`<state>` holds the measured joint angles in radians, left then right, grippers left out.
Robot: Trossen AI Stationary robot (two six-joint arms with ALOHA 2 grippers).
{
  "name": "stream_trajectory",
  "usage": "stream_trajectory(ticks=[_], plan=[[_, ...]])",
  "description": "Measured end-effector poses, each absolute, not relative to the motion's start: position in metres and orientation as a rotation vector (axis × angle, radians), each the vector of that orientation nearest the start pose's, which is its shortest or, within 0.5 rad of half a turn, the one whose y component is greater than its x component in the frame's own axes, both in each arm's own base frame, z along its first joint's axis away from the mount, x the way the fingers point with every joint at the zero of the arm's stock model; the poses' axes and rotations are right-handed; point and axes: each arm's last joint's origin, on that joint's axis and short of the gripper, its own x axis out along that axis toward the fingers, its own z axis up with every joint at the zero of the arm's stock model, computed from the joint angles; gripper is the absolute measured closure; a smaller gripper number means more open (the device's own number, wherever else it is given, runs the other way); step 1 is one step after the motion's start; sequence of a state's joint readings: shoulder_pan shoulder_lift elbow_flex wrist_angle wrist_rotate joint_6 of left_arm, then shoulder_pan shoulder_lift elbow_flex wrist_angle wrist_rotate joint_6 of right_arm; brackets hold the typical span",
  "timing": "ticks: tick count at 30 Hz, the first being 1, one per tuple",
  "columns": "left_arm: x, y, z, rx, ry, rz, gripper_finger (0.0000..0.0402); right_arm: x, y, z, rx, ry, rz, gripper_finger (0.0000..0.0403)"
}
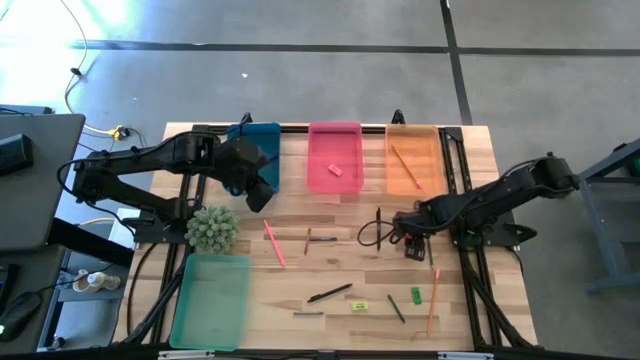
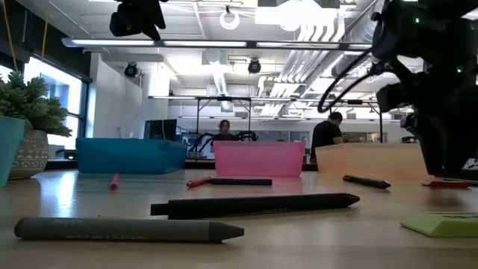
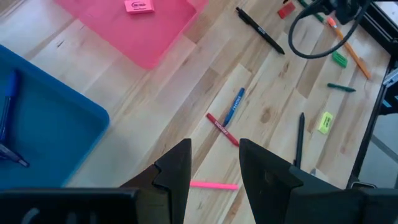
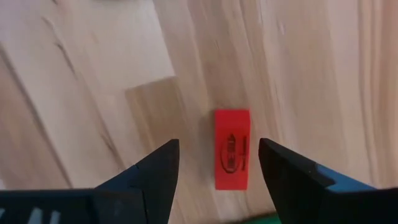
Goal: Sort crayons/erasers/pens/pencils in bins
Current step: Put the red eraser into the pink bin
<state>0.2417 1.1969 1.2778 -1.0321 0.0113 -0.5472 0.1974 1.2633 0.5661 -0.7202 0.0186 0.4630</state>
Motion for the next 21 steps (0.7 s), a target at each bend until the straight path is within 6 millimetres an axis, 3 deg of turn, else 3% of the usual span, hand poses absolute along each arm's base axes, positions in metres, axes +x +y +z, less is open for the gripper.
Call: stream_trajectory(ticks=[12, 21], plan=[[0.213, 0.052, 0.350, -0.624, 0.868, 0.466, 0.0280, 0.165, 0.030, 0.128, 0.247, 1.430, -0.207, 0.0196], [0.210, 0.061, 0.350, -0.632, 0.863, 0.486, 0.0280, 0.162, 0.028, 0.126, 0.282, 1.436, -0.260, 0.0279]])
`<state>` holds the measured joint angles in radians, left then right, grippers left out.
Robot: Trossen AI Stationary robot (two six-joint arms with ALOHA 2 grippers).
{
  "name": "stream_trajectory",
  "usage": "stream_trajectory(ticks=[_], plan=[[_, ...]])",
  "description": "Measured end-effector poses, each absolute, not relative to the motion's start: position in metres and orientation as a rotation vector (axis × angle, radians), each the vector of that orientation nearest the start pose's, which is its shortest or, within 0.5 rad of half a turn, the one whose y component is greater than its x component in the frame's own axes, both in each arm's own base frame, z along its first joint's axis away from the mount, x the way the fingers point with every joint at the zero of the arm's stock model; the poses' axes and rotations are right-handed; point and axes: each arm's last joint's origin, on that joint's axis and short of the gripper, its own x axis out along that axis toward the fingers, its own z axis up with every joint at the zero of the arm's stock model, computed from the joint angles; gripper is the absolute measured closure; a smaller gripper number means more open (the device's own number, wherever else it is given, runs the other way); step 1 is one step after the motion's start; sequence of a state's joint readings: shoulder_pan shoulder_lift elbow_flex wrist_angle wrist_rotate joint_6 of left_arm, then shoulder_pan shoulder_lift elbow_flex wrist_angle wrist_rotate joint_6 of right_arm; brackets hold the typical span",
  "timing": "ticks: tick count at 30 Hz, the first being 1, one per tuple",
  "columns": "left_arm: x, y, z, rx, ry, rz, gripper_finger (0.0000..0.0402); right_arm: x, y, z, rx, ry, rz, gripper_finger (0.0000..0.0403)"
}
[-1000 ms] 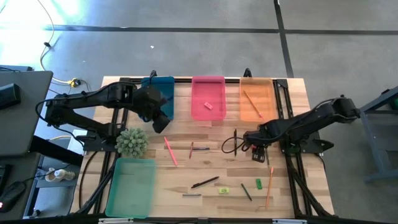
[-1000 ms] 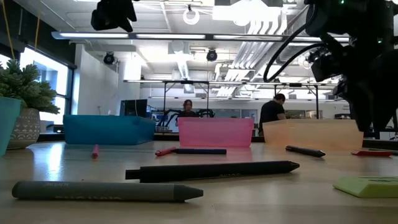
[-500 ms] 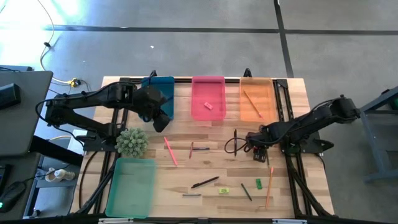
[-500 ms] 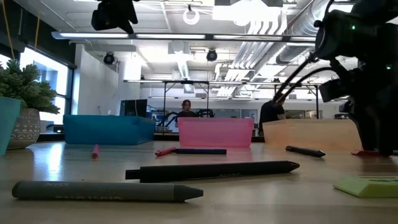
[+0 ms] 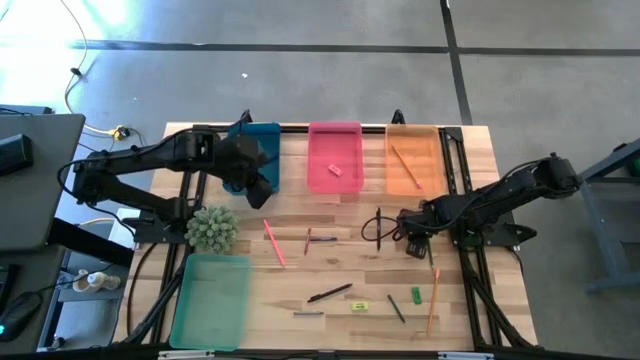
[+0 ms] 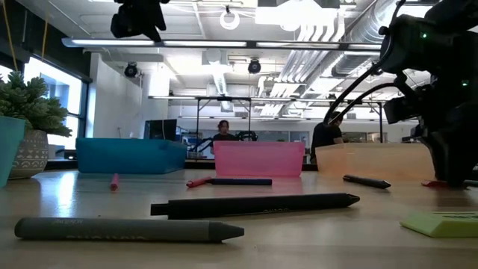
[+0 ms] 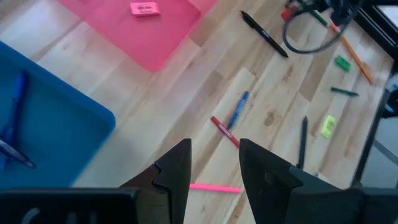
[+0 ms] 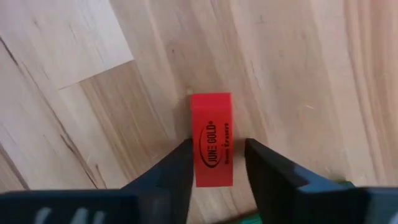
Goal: Sort crayons/erasers/pens/pencils in bins
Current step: Put the red eraser into the pink bin
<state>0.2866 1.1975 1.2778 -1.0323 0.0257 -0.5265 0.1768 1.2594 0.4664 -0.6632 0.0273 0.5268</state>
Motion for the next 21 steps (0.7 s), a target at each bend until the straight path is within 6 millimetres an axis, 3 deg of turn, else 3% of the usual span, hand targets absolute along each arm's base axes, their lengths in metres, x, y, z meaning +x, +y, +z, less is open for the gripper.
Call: stream_trajectory(ticks=[8, 21], plan=[[0.203, 0.080, 0.350, -0.705, 0.860, 0.412, 0.0280, 0.162, 0.028, 0.126, 0.309, 1.433, -0.294, 0.0342], [0.195, 0.098, 0.351, -0.685, 0.848, 0.382, 0.0280, 0.177, 0.032, 0.139, 0.396, 1.376, -0.284, 0.0346]])
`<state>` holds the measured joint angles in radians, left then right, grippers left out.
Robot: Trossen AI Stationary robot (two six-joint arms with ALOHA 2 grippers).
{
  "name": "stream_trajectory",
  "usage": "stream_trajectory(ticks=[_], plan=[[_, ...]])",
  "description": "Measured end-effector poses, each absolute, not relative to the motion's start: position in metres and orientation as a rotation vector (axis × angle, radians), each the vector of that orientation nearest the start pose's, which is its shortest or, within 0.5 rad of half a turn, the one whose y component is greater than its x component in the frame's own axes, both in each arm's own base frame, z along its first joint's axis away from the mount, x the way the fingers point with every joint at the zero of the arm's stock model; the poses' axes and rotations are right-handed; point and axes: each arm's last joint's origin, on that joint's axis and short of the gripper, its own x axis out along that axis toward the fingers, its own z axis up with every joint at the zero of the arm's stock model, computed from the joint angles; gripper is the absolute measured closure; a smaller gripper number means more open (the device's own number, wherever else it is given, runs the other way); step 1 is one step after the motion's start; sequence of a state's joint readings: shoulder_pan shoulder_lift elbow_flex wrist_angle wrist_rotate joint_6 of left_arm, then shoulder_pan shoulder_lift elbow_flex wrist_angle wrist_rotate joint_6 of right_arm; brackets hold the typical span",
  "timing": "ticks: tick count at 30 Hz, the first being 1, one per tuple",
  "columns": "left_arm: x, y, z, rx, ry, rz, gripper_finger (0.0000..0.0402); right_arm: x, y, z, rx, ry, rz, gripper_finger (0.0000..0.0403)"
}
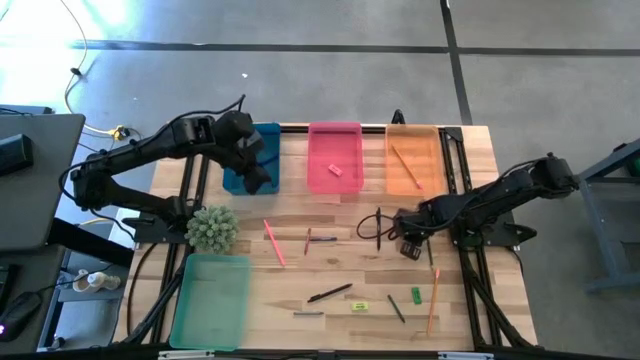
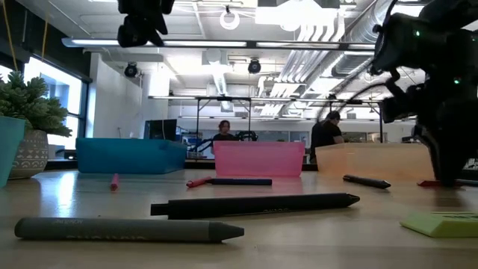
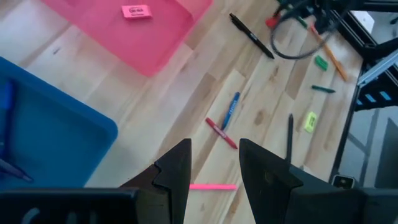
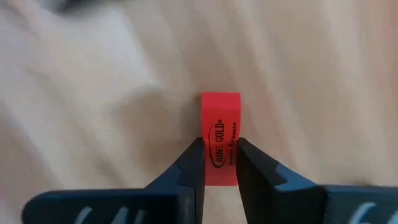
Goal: Sort crayons/erasers/pens/pencils in bins
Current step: Put the red eraser into the pink bin
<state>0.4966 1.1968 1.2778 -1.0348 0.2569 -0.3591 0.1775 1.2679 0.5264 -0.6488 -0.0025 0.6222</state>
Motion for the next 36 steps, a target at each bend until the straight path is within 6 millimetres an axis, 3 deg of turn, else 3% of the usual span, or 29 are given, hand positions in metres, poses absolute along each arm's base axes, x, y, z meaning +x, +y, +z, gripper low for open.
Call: stream_trajectory(ticks=[11, 20, 29, 36], plan=[[0.187, 0.113, 0.351, -0.674, 0.831, 0.434, 0.0280, 0.185, 0.034, 0.145, 0.495, 1.318, -0.291, 0.0346], [0.184, 0.118, 0.351, -0.627, 0.834, 0.441, 0.0280, 0.214, 0.034, 0.185, 0.462, 1.133, -0.309, 0.0346], [0.183, 0.120, 0.351, -0.548, 0.850, 0.487, 0.0280, 0.242, 0.007, 0.223, 0.416, 0.871, -0.420, 0.0346], [0.183, 0.121, 0.351, -0.528, 0.851, 0.520, 0.0280, 0.256, -0.023, 0.242, 0.377, 0.681, -0.455, 0.0346]])
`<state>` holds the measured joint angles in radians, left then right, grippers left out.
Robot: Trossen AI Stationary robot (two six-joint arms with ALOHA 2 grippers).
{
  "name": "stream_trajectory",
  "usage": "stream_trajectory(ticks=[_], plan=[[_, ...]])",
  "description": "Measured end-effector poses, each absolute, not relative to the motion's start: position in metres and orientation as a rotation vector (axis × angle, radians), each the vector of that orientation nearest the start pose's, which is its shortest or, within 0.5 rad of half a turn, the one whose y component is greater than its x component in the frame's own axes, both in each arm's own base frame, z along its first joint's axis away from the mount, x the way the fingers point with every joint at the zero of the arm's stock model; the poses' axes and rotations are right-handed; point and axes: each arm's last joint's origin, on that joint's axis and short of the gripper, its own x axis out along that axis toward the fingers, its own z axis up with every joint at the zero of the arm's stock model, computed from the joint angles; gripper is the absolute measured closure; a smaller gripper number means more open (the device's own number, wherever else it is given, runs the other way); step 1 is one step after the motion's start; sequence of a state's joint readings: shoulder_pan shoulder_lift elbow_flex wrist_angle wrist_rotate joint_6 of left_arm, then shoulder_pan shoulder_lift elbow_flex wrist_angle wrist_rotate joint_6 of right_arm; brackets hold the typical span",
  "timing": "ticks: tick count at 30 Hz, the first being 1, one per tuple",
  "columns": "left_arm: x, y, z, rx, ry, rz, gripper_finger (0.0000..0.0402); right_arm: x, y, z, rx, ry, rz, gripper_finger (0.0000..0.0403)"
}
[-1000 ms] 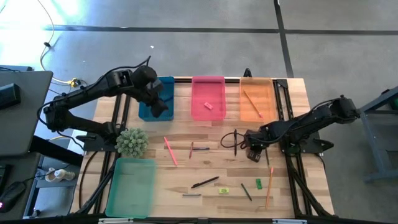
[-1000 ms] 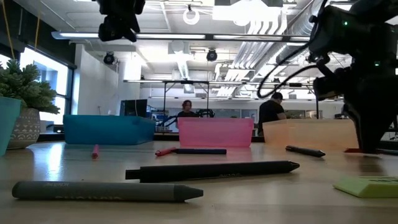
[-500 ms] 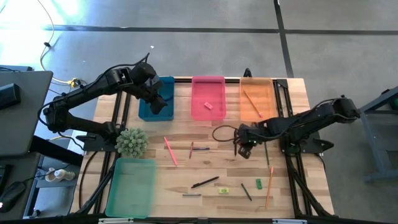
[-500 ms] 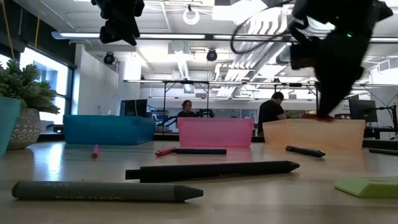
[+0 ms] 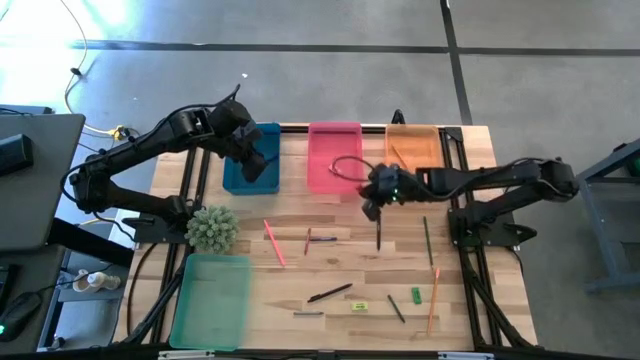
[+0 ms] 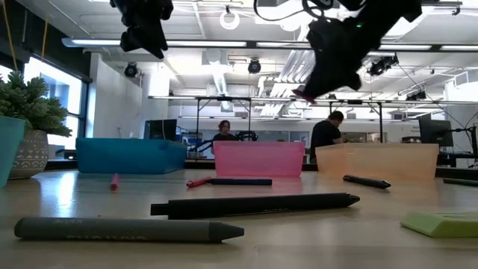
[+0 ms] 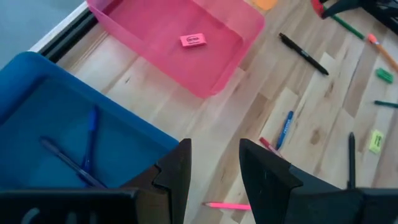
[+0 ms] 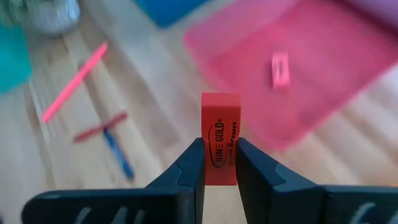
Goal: Sort crayons/erasers/pens/pencils in bins
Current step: Put the red eraser into the pink bin
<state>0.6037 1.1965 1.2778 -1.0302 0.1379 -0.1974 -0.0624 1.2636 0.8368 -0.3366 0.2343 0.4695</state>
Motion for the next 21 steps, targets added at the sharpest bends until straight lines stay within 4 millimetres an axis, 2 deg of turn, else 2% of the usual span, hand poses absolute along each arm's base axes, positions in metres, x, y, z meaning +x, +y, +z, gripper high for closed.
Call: stream_trajectory(ticks=[13, 17, 21], plan=[[0.183, 0.121, 0.351, -0.598, 0.832, 0.555, 0.0280, 0.267, -0.086, 0.269, 0.150, 0.359, -0.542, 0.0346], [0.183, 0.121, 0.351, -0.606, 0.829, 0.558, 0.0280, 0.274, -0.106, 0.259, 0.144, 0.357, -0.517, 0.0346], [0.183, 0.121, 0.351, -0.609, 0.827, 0.561, 0.0280, 0.280, -0.115, 0.239, 0.226, 0.427, -0.504, 0.0346]])
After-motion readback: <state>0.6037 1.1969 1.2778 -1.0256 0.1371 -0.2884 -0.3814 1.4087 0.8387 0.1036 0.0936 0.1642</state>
